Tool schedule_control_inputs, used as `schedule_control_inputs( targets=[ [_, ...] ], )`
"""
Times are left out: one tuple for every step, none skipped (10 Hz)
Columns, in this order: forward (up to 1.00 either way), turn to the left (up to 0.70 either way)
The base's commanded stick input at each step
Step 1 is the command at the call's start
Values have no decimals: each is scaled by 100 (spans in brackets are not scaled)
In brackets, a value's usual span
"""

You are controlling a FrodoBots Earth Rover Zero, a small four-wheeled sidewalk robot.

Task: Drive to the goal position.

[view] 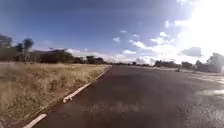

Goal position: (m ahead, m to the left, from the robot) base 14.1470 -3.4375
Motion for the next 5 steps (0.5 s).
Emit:
schedule_control_inputs(
  targets=[
    [50, 0],
    [50, 0],
    [50, 0],
    [50, 0],
    [50, 0]
  ],
)
